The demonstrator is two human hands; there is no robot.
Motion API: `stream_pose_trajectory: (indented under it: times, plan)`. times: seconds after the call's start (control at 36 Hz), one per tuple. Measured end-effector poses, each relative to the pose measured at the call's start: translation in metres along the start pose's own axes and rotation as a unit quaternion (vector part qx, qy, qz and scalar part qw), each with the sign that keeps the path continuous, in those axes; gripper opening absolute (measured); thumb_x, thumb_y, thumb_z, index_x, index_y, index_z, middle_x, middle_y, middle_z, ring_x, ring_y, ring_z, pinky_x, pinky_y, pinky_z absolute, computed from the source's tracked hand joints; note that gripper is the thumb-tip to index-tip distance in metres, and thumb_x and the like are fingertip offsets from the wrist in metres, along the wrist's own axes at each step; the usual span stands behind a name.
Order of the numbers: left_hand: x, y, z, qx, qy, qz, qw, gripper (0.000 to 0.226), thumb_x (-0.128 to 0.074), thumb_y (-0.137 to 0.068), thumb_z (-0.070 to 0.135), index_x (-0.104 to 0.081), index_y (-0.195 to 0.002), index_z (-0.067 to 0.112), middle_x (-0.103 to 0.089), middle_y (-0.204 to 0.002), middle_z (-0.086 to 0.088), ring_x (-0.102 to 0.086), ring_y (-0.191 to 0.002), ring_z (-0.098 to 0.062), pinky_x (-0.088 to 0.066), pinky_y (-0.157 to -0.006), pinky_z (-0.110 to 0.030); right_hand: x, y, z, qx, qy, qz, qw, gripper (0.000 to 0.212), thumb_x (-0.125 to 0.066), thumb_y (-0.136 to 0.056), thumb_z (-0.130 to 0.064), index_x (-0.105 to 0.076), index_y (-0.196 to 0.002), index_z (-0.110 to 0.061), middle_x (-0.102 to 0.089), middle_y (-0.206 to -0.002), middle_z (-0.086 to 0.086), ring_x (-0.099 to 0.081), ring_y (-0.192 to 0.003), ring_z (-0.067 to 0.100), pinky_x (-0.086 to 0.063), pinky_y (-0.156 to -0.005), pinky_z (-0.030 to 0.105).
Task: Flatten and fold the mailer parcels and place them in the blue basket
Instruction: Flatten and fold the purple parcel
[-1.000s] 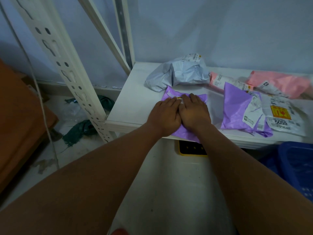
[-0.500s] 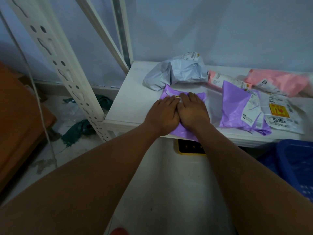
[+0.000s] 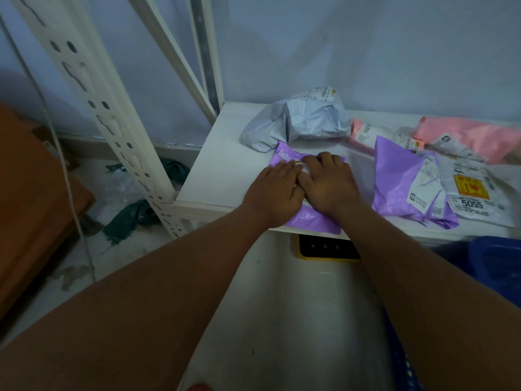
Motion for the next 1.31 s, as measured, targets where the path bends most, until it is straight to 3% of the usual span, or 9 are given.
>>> stream_pose_trajectory:
  times: [0.36,0.69,0.81,0.92,1.03,1.22,1.31]
  plan:
    - [0.001,0.0,0.002,-0.004,0.007,0.008,1.0,0.064,-0.025,-0.092,0.039,-0.049,-0.142,0.008,-0.053,-0.144,-0.013,-0.045,-0.137,-0.03,-0.034,-0.113,-0.043,-0.001,-0.006,0.003,-0.009,-0.005,0.018,1.0,0.057,-0.021,-0.094,-0.043,-0.063,-0.121,-0.016,-0.063,-0.116,0.013,-0.054,-0.107,0.032,-0.04,-0.094,0.042]
    - [0.002,0.0,0.002,-0.007,0.015,0.017,1.0,0.057,-0.033,-0.094,0.036,-0.05,-0.142,0.008,-0.053,-0.144,-0.014,-0.046,-0.136,-0.03,-0.035,-0.114,-0.041,-0.025,-0.015,0.013,-0.027,-0.005,-0.024,0.999,0.057,-0.012,-0.095,-0.044,-0.057,-0.122,-0.021,-0.062,-0.121,0.004,-0.05,-0.11,0.026,-0.037,-0.096,0.04]
    - [0.001,0.0,0.003,-0.005,0.011,0.015,1.0,0.057,-0.033,-0.094,0.036,-0.05,-0.141,0.009,-0.054,-0.144,-0.013,-0.046,-0.135,-0.03,-0.036,-0.112,-0.042,-0.012,-0.01,0.009,-0.032,-0.032,0.018,0.999,0.05,-0.027,-0.093,-0.042,-0.06,-0.121,-0.017,-0.06,-0.119,0.009,-0.052,-0.111,0.031,-0.043,-0.095,0.043]
    - [0.003,0.001,0.003,-0.003,0.013,0.015,1.0,0.058,-0.031,-0.093,0.037,-0.051,-0.14,0.009,-0.054,-0.143,-0.014,-0.047,-0.135,-0.03,-0.036,-0.112,-0.042,-0.019,-0.011,0.01,-0.019,-0.019,-0.002,1.0,0.061,-0.014,-0.092,-0.048,-0.058,-0.124,-0.02,-0.06,-0.124,0.005,-0.049,-0.114,0.027,-0.037,-0.098,0.04]
    - [0.003,0.001,0.003,0.003,0.011,0.013,1.0,0.062,-0.029,-0.092,0.04,-0.05,-0.141,0.008,-0.053,-0.144,-0.015,-0.047,-0.135,-0.031,-0.035,-0.112,-0.041,-0.008,-0.007,0.012,-0.01,-0.079,0.061,0.995,0.049,-0.03,-0.091,-0.038,-0.067,-0.111,-0.012,-0.067,-0.109,0.009,-0.056,-0.103,0.028,-0.041,-0.091,0.038]
    - [0.008,0.002,0.007,0.012,0.001,0.007,1.0,0.062,-0.035,-0.091,0.034,-0.045,-0.146,0.006,-0.045,-0.15,-0.016,-0.04,-0.14,-0.03,-0.027,-0.115,-0.037,0.004,-0.003,0.024,-0.095,-0.284,0.1,0.949,0.04,-0.043,-0.095,-0.029,-0.067,-0.12,-0.008,-0.065,-0.123,0.01,-0.054,-0.115,0.026,-0.029,-0.094,0.02]
    - [0.009,0.003,0.007,0.019,0.0,0.003,1.0,0.063,-0.034,-0.091,0.036,-0.045,-0.146,0.006,-0.044,-0.151,-0.015,-0.039,-0.141,-0.03,-0.026,-0.115,-0.037,0.007,0.001,0.022,-0.105,-0.332,0.099,0.932,0.034,-0.047,-0.098,-0.025,-0.066,-0.121,-0.008,-0.064,-0.125,0.008,-0.054,-0.117,0.022,-0.032,-0.098,0.022]
Point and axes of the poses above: each hand's wrist, its own y-axis away from the middle knuckle, its own x-axis out of the back of the hand, z = x × y, the point moved 4 cm from there along -y, towards the middle knuckle
